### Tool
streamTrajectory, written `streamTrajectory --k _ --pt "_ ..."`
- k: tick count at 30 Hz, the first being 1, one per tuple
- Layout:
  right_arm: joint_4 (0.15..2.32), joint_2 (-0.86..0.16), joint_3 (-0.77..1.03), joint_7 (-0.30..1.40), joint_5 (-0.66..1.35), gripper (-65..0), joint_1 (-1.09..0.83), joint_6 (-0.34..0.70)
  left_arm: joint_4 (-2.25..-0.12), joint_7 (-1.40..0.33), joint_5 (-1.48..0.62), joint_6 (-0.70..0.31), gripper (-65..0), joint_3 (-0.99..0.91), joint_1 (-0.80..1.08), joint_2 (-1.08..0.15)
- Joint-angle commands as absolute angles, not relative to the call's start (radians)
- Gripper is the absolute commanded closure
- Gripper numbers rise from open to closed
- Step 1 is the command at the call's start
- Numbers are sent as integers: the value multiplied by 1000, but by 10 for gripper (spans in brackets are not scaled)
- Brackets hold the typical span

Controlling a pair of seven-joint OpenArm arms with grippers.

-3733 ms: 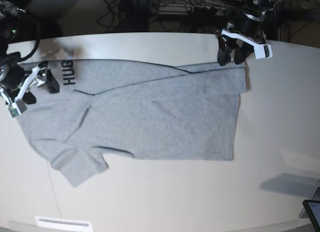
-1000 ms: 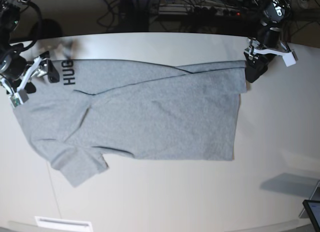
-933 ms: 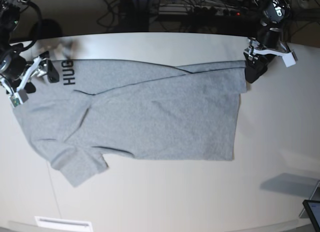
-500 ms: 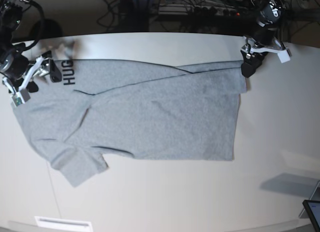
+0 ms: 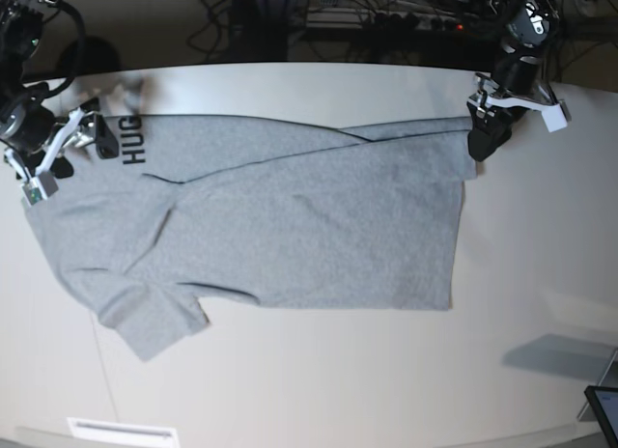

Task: Fold the T-shirt properly
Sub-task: 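Close both grippers on the grey shirt's edge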

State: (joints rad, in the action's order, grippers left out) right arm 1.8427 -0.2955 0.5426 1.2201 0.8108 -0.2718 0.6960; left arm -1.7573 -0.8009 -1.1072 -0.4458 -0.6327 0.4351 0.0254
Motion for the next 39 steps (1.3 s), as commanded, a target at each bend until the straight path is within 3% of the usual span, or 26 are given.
streamTrajectory --k 1,25,34,39 --pt "1857 -311 549 1201 828 -515 -265 698 -1771 -785 -1130 -456 -339 -636 433 16" --pt "1857 -311 549 1201 828 -515 -265 698 -1684 -783 -1124 -455 -334 -558 361 16" --pt "1830 -311 549 1201 828 -515 -262 698 -1643 -783 -1124 -455 -12 -558 358 15" --pt "1771 -311 549 1199 828 -515 -260 698 -1649 -785 -1132 -455 0 -558 357 13"
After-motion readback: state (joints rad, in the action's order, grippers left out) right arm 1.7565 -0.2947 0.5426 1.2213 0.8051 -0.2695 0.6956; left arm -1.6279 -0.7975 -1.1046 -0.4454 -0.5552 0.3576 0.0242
